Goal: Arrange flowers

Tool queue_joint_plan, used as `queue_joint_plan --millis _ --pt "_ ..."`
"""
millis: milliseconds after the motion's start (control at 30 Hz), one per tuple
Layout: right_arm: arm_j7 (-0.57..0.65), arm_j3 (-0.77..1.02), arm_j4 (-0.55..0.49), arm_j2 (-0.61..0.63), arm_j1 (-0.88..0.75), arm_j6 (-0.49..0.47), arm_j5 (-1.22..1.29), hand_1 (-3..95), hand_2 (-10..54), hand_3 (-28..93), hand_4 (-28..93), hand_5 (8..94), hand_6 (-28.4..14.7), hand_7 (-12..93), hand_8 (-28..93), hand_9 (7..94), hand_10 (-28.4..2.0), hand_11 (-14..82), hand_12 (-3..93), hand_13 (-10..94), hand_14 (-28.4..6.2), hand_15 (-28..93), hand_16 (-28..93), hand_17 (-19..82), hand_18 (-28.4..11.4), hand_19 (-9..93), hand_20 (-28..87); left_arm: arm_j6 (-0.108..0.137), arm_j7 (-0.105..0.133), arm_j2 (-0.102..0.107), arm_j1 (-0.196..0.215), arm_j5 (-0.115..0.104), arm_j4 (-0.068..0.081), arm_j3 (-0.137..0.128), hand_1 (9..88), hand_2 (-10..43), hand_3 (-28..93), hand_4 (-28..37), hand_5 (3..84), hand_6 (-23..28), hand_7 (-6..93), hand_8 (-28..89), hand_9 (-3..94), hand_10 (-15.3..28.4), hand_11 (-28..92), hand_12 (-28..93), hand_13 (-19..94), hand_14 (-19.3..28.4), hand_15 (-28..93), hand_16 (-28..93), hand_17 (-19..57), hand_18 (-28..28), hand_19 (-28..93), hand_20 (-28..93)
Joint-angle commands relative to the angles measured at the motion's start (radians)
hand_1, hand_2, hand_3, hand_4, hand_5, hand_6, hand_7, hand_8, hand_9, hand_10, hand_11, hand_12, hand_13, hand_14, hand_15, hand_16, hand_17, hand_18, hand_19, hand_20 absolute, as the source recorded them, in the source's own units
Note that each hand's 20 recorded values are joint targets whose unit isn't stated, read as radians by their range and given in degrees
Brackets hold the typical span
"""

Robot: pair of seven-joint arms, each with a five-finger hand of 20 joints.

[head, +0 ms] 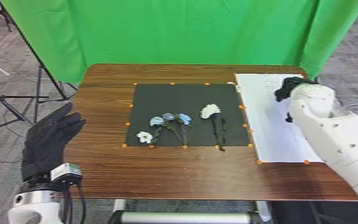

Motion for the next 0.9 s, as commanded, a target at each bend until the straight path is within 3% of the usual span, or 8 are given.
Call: queue_joint_plan --millis 33,133,233,367,433,600,633,900 --pt "0.019 -0.058 -0.004 0.021 -0.029 0.090 -0.069 35.9 1.5 86 -26 57.3 -4.0 20 -13 62.3 -14.6 25.0 15.9 64 -9.4 75 15 35 -20.1 93 -2 -0.010 -0.012 -0.007 0.004 0.007 -0.001 0.002 26.6 5.4 81 -18.3 44.8 12.5 12.6 -9 39.5 22.1 38 9 28 28.4 69 -17 -8.4 23.9 63 3" --pt "0.025 -0.071 0.000 0.024 -0.032 0.118 -0.086 41.8 -1.3 84 -28 62.0 -2.9 23 -8 68.8 -12.5 25.1 18.8 68 -8.0 73 17 37 -19.5 93 -2 -0.005 -0.004 0.000 0.005 -0.001 0.000 0.005 26.6 5.5 81 -18.3 44.7 12.5 12.6 -9 39.5 22.0 38 9 28 28.4 69 -17 -8.4 23.9 63 3" --pt "0.025 -0.079 -0.004 0.032 -0.046 0.156 -0.102 50.5 -4.7 79 -28 67.8 -1.4 30 -4 79.3 -8.9 17.7 29.9 72 -6.2 70 19 40 -18.6 93 0 -0.009 -0.010 -0.007 0.005 0.003 0.001 0.003 26.6 5.4 81 -18.3 44.8 12.6 12.6 -9 39.6 22.0 38 9 28 28.4 69 -17 -8.4 23.9 63 3" --pt "0.026 -0.082 -0.021 0.040 -0.065 0.197 -0.115 53.5 -6.5 78 -28 73.1 0.0 33 -2 85.5 -6.9 17.2 35.7 77 -4.5 68 20 42 -18.3 93 4 -0.009 -0.010 -0.009 0.007 0.005 -0.001 0.003 26.6 5.4 81 -18.4 44.8 12.6 12.6 -9 39.6 22.0 38 9 28 28.4 69 -17 -8.4 23.9 63 3" --pt "0.041 -0.105 -0.031 0.055 -0.060 0.228 -0.097 54.3 -7.4 78 -28 74.5 0.0 32 -1 86.8 -6.1 17.4 37.1 78 -4.2 68 20 43 -18.2 93 5 -0.002 -0.004 0.003 0.009 -0.003 -0.001 0.007 26.6 5.4 81 -18.4 44.8 12.6 12.6 -9 39.6 22.0 38 9 28 28.4 69 -17 -8.4 23.9 63 3" --pt "0.048 -0.137 -0.067 0.078 -0.053 0.305 -0.072 55.3 -8.5 79 -28 76.3 -0.1 31 0 88.5 -5.6 16.6 38.2 80 -3.3 67 21 45 -18.2 93 8 -0.003 -0.008 0.001 0.014 0.000 -0.004 0.003 26.7 5.5 81 -18.4 44.7 12.5 12.7 -9 39.6 22.0 38 9 28 28.4 69 -17 -8.4 23.9 63 3" --pt "0.047 -0.136 -0.077 0.079 -0.056 0.315 -0.069 55.3 -8.6 79 -28 76.5 -0.2 31 0 88.8 -5.5 16.6 38.2 80 -3.3 67 21 45 -18.3 93 8 0.007 0.000 0.014 0.016 -0.011 -0.004 0.008 26.7 5.6 81 -18.4 44.7 12.5 12.7 -9 39.6 22.0 38 9 28 28.4 69 -17 -8.4 23.9 63 3" --pt "0.042 -0.120 -0.194 0.087 -0.098 0.371 -0.057 55.4 -9.2 80 -28 77.9 -0.6 30 1 89.5 -5.4 16.3 38.8 81 -3.4 67 21 46 -18.5 93 10 0.016 0.007 0.030 0.023 -0.019 -0.008 0.009 26.7 5.6 81 -18.3 44.7 12.5 12.7 -9 39.6 22.1 38 9 28 28.4 69 -17 -8.4 23.9 63 3"
